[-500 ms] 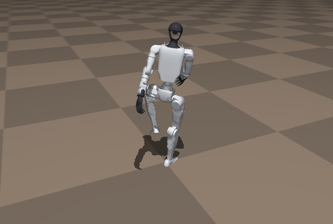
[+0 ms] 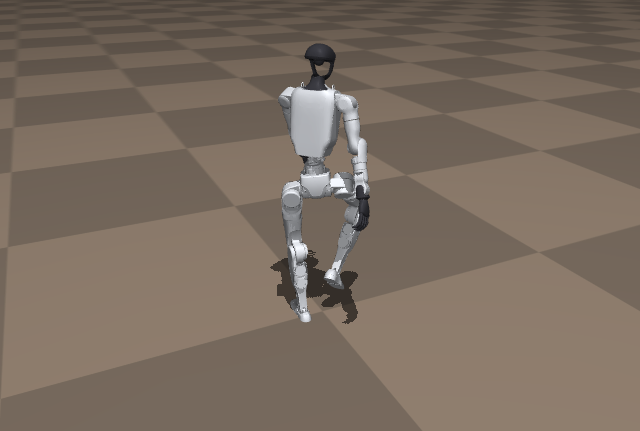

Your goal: In place motions

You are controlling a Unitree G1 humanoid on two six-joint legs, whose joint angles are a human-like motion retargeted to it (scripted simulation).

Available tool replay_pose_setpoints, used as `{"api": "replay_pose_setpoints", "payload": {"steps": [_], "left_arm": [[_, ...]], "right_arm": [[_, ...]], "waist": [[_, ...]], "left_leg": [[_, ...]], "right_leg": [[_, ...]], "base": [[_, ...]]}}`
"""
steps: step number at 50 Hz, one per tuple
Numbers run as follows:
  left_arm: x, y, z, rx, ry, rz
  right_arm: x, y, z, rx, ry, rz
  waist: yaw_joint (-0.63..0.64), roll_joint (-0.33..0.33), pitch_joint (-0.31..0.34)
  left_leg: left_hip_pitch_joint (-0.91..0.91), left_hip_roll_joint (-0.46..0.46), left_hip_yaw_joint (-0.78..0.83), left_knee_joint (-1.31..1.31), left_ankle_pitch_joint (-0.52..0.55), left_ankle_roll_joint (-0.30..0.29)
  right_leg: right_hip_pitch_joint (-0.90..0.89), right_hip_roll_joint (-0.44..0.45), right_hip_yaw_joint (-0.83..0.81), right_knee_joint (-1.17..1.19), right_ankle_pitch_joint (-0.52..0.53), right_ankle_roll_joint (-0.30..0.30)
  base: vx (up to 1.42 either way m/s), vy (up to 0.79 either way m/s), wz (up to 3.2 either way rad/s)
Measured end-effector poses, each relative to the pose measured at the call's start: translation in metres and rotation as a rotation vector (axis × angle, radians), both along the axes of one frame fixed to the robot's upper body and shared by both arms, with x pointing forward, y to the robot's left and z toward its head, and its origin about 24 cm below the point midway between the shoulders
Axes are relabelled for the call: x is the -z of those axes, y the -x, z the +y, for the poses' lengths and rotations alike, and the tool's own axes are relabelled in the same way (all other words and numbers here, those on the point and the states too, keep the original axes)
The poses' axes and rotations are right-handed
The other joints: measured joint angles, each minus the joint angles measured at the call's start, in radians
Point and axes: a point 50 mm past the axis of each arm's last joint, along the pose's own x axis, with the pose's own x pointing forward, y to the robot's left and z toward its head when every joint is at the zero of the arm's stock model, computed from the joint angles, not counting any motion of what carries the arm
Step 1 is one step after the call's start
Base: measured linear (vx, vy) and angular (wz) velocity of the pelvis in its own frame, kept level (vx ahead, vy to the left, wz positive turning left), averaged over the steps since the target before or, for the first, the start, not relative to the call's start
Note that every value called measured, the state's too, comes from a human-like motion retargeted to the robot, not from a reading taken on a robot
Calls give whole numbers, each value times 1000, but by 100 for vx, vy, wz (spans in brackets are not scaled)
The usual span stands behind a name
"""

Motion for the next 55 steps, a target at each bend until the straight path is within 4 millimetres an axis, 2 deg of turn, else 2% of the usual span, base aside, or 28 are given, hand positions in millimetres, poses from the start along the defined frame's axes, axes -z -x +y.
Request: {"api": "replay_pose_setpoints", "payload": {"steps": [2,4,7,9,12,15,17,20,22,23,24,25,27,29,32,35,36,38,40,42,45,47,48,50,51,52,53,55], "left_arm": [[-26,-25,-2,-56,-54,-136],[-39,-34,-14,-100,-68,-236],[-49,-39,-27,-102,-56,-326],[-44,-35,-34,-50,-66,-314],[-14,-13,-38,9,-83,-175],[30,32,-36,18,-64,42],[74,98,-34,-13,-27,273],[117,223,-15,-151,0,624],[121,306,2,-317,-21,863],[118,334,14,-385,-44,948],[114,361,22,-456,-65,1024],[107,389,30,-528,-87,1096],[90,441,38,-625,-85,1263],[70,484,41,-632,-71,1447],[43,526,49,-686,-111,1569],[32,544,48,-823,-101,1554],[31,547,44,-884,-89,1556],[33,546,37,-991,-77,1553],[39,539,33,-1036,-75,1530],[53,518,31,-1002,-38,1467],[73,484,26,-884,30,1396],[92,441,25,-764,37,1299],[100,414,25,-696,13,1234],[112,362,24,-566,-43,1100],[117,316,17,-470,-48,997],[118,269,10,-382,-45,887],[112,220,3,-306,-19,769],[83,122,-10,-164,34,484]], "right_arm": [[-9,31,-12,186,109,21],[-20,68,-23,313,231,45],[-39,119,-25,376,349,130],[-47,141,-18,373,370,221],[-48,147,-11,339,376,287],[-36,124,-6,246,343,251],[-21,92,1,120,250,203],[-1,35,21,-98,65,141],[12,-52,50,-237,-61,-43],[10,-108,68,-284,-114,-189],[1,-161,85,-337,-161,-336],[-14,-211,103,-396,-206,-483],[-74,-309,141,-556,-305,-832],[-139,-370,159,-689,-310,-1123],[-234,-420,165,-857,-262,-1487],[-303,-436,166,-988,-164,-1729],[-313,-437,169,-1040,-129,-1760],[-321,-437,175,-1109,-73,-1779],[-312,-435,177,-1112,-71,-1762],[-270,-424,176,-1080,-140,-1670],[-194,-394,165,-1061,-213,-1424],[-117,-342,152,-1057,-264,-1130],[-80,-306,143,-1039,-277,-972],[-26,-231,121,-966,-282,-701],[-4,-183,102,-879,-267,-525],[10,-139,85,-795,-249,-366],[15,-108,71,-709,-224,-243],[15,-40,49,-489,-185,17]], "waist": [[-57,21,10],[-54,45,-20],[-26,50,-74],[13,16,-91],[102,-20,-112],[180,-33,-140],[232,-43,-182],[242,-81,-220],[311,-113,-199],[402,-75,-164],[427,-66,-130],[419,-72,-97],[549,-97,13],[673,-119,71],[823,-185,117],[878,-214,136],[863,-213,127],[825,-198,95],[783,-174,44],[702,-145,-55],[601,-151,-146],[528,-171,-201],[490,-167,-219],[430,-149,-238],[356,-120,-235],[285,-93,-224],[220,-69,-198],[161,-28,-132]], "left_leg": [[-12,24,-16,-24,25,2],[-21,39,-15,-45,41,-3],[-19,32,-12,-70,53,-11],[11,7,8,-79,54,-17],[58,-25,73,-96,54,-31],[98,-48,137,-110,49,-46],[113,-74,168,-94,38,-57],[114,-101,173,41,71,-78],[-52,24,190,486,301,-100],[-194,191,197,759,369,-60],[-326,240,129,943,385,-18],[-454,230,22,1081,376,24],[-574,443,66,1377,226,107],[-677,532,109,1527,143,180],[-809,476,197,1592,71,205],[-821,429,257,1537,55,187],[-824,428,239,1532,49,190],[-822,438,176,1526,42,184],[-810,442,108,1505,52,160],[-702,379,61,1369,88,111],[-459,213,96,1065,148,52],[-220,46,117,688,218,-7],[-90,-36,105,452,262,-55],[121,-137,144,103,39,-73],[174,-110,142,-25,41,-64],[203,-86,111,-113,44,-58],[183,-70,19,-123,52,-57],[118,-19,-15,-80,57,-49]], "right_leg": [[-81,22,-8,59,-31,-16],[-138,46,-6,81,-50,-19],[-125,51,-20,40,-69,-25],[-54,57,10,-26,-63,-2],[108,113,77,-214,-27,52],[310,173,108,-483,21,97],[499,210,140,-781,34,152],[746,199,56,-1154,-236,173],[775,184,109,-1287,-191,128],[767,210,191,-1289,-178,156],[756,223,197,-1293,-160,154],[745,229,166,-1297,-140,137],[763,261,240,-1299,-121,82],[759,240,299,-1278,-125,62],[703,175,365,-1249,-103,43],[673,132,374,-1221,-99,42],[680,134,359,-1223,-103,47],[701,160,323,-1244,-108,53],[717,197,287,-1275,-108,59],[721,229,221,-1305,-117,76],[726,205,151,-1302,-143,105],[741,178,119,-1269,-178,130],[753,183,97,-1243,-197,137],[761,202,49,-1162,-197,153],[733,205,-18,-1051,-79,178],[679,187,-66,-907,27,201],[573,124,-78,-700,111,224],[335,129,65,-362,178,186]], "base": [[1,9,31],[25,-8,-13],[20,-17,-8],[7,-14,-35],[2,-3,-93],[9,0,-98],[26,0,-61],[19,-7,-15],[-27,-20,-138],[-53,-40,-176],[-59,-46,-86],[-55,-40,-62],[-44,-34,-163],[-30,-23,-170],[-3,-8,-100],[7,2,-2],[3,2,58],[4,4,78],[7,11,101],[25,20,153],[33,25,133],[50,18,98],[53,19,93],[45,25,123],[19,23,211],[-10,23,259],[-28,27,190],[-46,31,45]]}}
